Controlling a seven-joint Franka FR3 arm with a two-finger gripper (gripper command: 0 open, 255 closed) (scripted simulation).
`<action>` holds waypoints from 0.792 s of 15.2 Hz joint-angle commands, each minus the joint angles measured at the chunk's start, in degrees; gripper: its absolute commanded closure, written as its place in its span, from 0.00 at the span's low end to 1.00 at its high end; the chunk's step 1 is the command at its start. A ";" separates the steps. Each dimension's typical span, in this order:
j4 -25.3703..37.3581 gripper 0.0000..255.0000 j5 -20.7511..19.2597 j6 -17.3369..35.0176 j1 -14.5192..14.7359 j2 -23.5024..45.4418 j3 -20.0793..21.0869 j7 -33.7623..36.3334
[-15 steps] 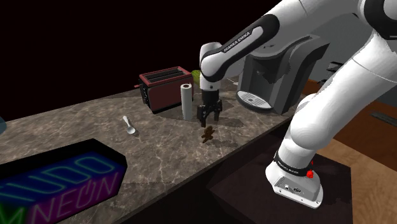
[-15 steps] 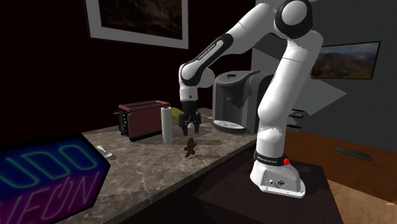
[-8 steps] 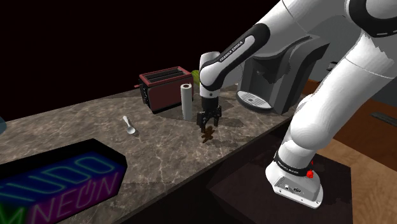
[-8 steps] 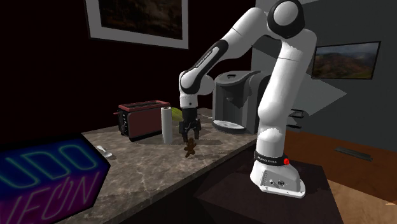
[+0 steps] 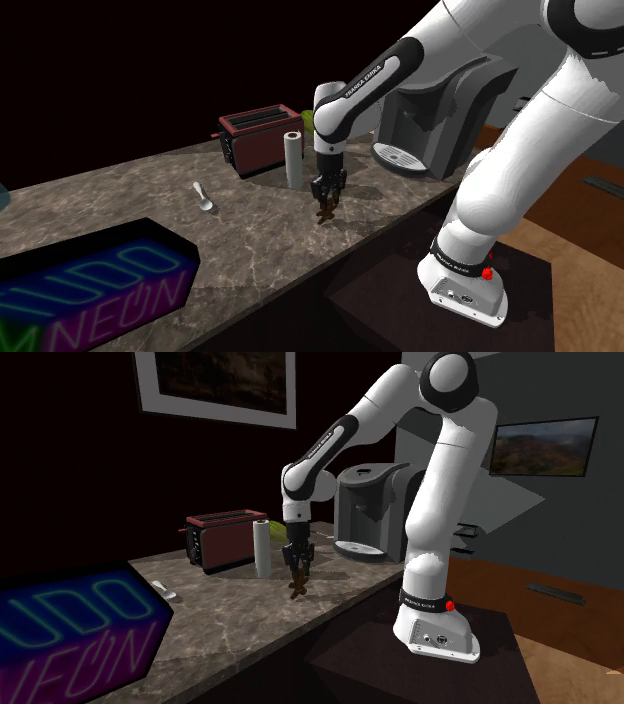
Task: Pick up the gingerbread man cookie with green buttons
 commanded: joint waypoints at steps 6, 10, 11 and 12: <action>1.10 1.00 -0.65 -3.66 -0.17 -2.58 -0.07 0.95; 2.42 1.00 -1.25 -7.32 -0.36 -4.98 -0.20 1.77; 2.79 1.00 -1.39 -8.23 -0.40 -5.53 -0.23 1.97; 3.16 1.00 -1.52 -9.13 -0.44 -6.07 -0.27 2.16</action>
